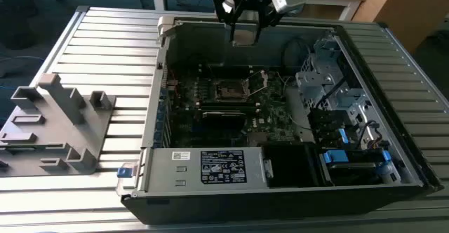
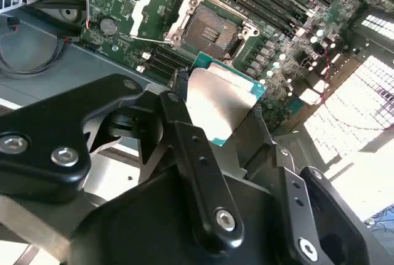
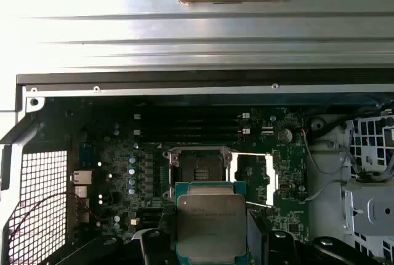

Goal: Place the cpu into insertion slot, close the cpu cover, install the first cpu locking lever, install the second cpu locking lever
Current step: 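Place the cpu into insertion slot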

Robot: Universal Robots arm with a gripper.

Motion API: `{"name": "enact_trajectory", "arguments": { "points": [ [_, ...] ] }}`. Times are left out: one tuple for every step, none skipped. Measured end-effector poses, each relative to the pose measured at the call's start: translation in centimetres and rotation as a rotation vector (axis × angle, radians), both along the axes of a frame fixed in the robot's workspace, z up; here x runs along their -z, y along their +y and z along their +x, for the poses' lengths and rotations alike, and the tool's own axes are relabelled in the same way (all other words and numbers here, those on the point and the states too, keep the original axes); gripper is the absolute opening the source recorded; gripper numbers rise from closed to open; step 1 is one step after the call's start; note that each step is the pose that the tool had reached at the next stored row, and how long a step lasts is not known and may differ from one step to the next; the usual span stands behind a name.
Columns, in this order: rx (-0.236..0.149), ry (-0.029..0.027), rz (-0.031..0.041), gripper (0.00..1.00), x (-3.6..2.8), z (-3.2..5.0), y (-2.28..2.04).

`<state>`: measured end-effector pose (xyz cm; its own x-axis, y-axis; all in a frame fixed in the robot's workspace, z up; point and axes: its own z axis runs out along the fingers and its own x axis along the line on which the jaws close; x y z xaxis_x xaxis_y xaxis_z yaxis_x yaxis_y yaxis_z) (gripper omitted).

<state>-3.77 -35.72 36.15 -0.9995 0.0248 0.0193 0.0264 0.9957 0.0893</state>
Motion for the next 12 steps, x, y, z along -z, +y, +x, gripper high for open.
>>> {"name": "enact_trajectory", "arguments": {
  "points": [
    [0.000,0.0000,0.0000,0.54,0.00,0.00,0.00],
    [0.000,0.0000,0.0000,0.54,0.00,0.00,0.00],
    [0.000,0.0000,0.0000,0.54,0.00,0.00,0.00],
    [0.000,0.0000,0.0000,0.54,0.00,0.00,0.00],
    [0.000,0.0000,0.0000,0.54,0.00,0.00,0.00],
    [0.000,0.0000,0.0000,0.54,0.00,0.00,0.00],
    [0.000,0.0000,0.0000,0.54,0.00,0.00,0.00],
    [0.000,0.0000,0.0000,0.54,0.01,0.00,0.00],
    [0.000,-0.0001,0.0002,0.54,0.07,0.00,0.00],
    [0.000,-0.0001,0.0001,0.54,0.13,0.00,0.00],
    [0.000,0.0000,0.0001,0.54,0.22,0.00,0.00],
    [0.000,-0.0001,0.0001,0.54,0.31,0.00,0.00]
  ]
}}
